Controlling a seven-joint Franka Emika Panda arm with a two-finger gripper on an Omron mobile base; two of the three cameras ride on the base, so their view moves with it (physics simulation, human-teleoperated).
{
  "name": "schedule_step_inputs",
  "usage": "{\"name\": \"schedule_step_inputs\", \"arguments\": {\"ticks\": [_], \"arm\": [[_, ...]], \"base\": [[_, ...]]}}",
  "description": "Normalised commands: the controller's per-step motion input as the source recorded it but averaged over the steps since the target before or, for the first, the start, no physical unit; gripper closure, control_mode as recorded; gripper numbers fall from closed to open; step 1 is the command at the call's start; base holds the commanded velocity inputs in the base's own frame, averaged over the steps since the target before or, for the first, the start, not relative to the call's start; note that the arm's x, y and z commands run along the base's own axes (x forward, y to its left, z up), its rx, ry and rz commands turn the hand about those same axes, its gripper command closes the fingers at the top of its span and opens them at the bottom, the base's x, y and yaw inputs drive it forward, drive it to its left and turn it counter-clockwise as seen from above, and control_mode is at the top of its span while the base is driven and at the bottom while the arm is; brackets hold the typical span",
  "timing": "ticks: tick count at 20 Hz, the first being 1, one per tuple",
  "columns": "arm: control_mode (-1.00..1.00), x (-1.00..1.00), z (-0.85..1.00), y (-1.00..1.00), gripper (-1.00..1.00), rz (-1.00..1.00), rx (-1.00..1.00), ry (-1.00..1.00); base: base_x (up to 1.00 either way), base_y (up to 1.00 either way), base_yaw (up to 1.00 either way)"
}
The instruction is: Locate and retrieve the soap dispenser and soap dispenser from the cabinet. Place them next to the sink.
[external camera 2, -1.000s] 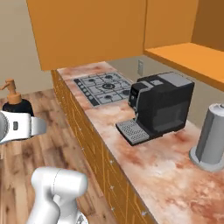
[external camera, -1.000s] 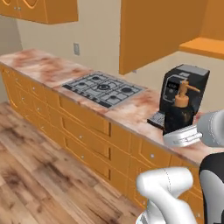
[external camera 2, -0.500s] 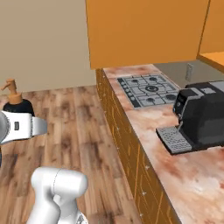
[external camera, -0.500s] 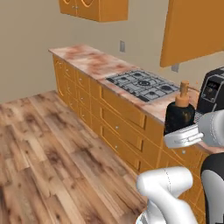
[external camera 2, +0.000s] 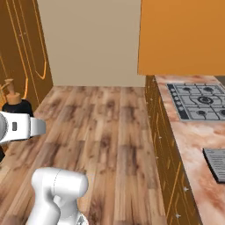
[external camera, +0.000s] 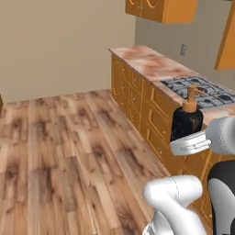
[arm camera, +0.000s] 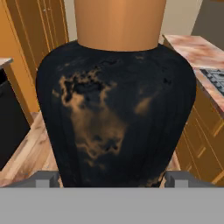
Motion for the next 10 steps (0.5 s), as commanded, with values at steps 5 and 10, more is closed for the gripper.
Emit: {"name": "schedule_step_inputs", "arguments": {"ticks": [5, 10], "arm": [[1.0, 0.0, 0.0, 0.0, 1.0, 0.0, 0.0, 0.0], [1.0, 0.0, 0.0, 0.0, 1.0, 0.0, 0.0, 0.0]], "base": [[0.0, 0.16, 0.5], [0.0, 0.1, 0.5]]}}
